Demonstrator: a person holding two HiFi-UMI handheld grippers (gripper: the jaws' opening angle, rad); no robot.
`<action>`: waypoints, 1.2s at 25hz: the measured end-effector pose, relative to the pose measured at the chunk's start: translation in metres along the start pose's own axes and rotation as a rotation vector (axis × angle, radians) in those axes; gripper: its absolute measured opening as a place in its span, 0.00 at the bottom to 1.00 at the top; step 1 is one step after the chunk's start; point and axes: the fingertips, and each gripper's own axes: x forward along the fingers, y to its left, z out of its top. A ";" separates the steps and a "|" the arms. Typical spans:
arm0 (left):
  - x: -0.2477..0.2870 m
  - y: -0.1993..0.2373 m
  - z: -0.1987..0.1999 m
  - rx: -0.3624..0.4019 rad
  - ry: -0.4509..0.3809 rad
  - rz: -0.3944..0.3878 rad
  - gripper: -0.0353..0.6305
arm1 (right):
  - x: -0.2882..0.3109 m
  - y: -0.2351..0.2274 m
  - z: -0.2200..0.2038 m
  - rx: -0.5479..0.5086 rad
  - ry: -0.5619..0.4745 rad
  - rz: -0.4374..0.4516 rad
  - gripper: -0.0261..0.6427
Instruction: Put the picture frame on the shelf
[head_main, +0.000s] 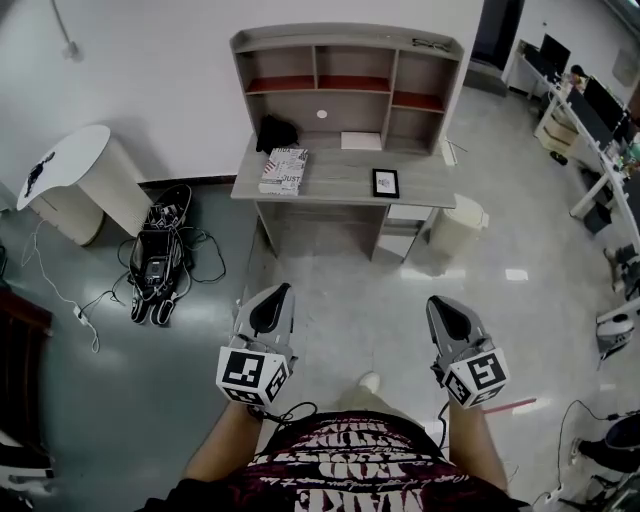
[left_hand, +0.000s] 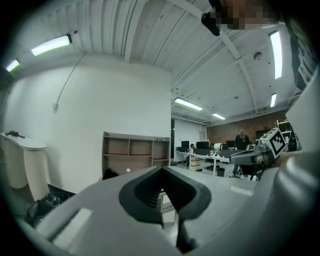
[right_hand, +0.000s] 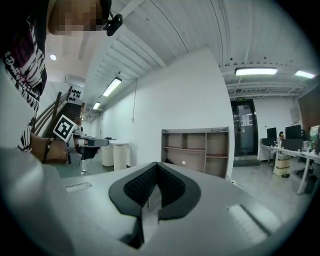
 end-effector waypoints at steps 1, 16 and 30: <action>0.008 -0.001 0.000 0.001 0.003 -0.002 0.05 | 0.004 -0.007 -0.001 0.006 0.000 0.000 0.08; 0.117 -0.035 0.013 0.018 0.028 -0.066 0.05 | 0.032 -0.098 -0.001 0.060 0.001 -0.013 0.08; 0.180 -0.078 0.033 0.092 -0.005 -0.087 0.05 | 0.023 -0.186 -0.003 0.094 -0.031 -0.065 0.08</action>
